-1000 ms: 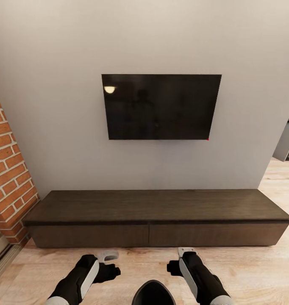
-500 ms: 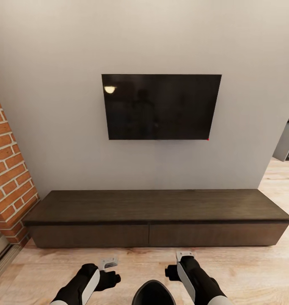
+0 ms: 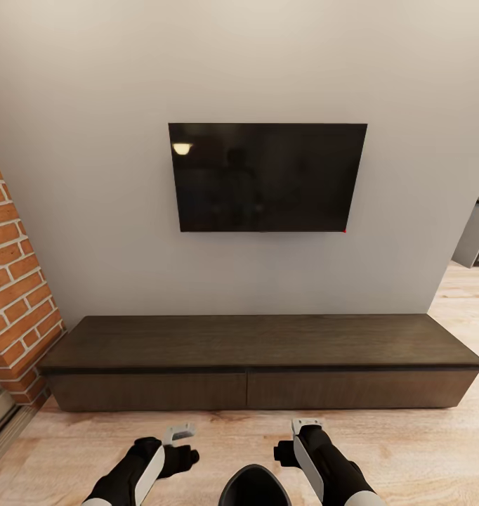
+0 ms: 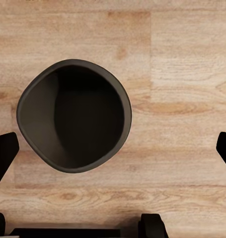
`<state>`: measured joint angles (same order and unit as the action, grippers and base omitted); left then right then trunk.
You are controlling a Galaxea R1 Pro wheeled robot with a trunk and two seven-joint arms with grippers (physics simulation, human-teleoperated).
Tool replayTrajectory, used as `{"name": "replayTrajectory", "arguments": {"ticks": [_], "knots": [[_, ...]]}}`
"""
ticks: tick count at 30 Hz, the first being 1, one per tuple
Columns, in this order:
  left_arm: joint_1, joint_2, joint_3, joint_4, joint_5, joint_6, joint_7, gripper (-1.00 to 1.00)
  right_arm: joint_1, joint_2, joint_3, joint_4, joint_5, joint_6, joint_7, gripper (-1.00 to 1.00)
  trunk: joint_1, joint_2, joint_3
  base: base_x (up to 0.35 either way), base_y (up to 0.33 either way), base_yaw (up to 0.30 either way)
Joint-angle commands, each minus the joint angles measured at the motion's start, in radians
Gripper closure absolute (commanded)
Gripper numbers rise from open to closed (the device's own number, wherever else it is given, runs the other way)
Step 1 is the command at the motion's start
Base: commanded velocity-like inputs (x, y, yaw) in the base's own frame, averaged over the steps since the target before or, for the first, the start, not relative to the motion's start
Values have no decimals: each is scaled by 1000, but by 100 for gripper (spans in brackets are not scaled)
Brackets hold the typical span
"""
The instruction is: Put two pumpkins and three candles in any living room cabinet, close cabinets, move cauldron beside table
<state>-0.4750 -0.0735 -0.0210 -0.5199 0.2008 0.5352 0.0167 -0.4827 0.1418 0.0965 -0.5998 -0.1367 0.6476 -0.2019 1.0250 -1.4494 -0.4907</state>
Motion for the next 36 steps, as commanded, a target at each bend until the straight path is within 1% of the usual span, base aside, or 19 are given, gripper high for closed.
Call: {"name": "replayTrajectory", "arguments": {"ticks": [1, 6, 12, 15, 27, 29, 30, 31, 32, 36], "knots": [[0, 0, -2, -4, 6, 2, 2, -100, 0, -1, 5, -1, -11, 3, -9, -100, 0, -1, -1, 0, 0, 0], [-2, 0, -5, -15, 5, -1, 2, -100, 0, -1, 5, -1, -11, 4, -6, -100, 0, -1, -1, 0, 0, 0], [-12, -1, -6, -52, 4, 3, 3, -100, 0, -1, 5, -1, -11, 7, -4, -100, 23, -43, -20, 0, 0, 0], [-36, -3, -6, -65, 1, 9, 3, -100, 0, -1, 5, -3, -11, 7, -4, -100, 34, -64, -29, 0, 0, 0], [-48, -4, -7, -59, 0, 19, 16, -100, 0, -1, 5, -3, -12, 9, -4, -100, 80, -148, -67, 0, 0, 0], [-49, -4, -7, -62, 0, 45, 17, -100, 0, -1, 5, -3, -12, 9, -5, -100, 88, -162, -73, 0, 0, 0], [-49, -4, -7, -65, -2, 82, 17, -100, 0, -1, 5, -3, -12, 9, -5, -100, 92, -169, -76, 0, 0, 0], [-49, -5, -7, -67, -3, 102, 17, -100, 0, -1, 5, -3, -12, 9, -5, -100, 96, -176, -79, 0, 0, 0], [-49, -4, -8, -75, -4, 157, 17, -100, 0, -1, 5, -2, -12, 9, -5, -100, 100, -183, -83, 0, 0, 0], [-50, -4, -7, -94, -3, 219, 17, -100, 0, -1, 5, -2, -12, 10, -6, -100, 115, -211, -95, 0, 0, 0]]}}
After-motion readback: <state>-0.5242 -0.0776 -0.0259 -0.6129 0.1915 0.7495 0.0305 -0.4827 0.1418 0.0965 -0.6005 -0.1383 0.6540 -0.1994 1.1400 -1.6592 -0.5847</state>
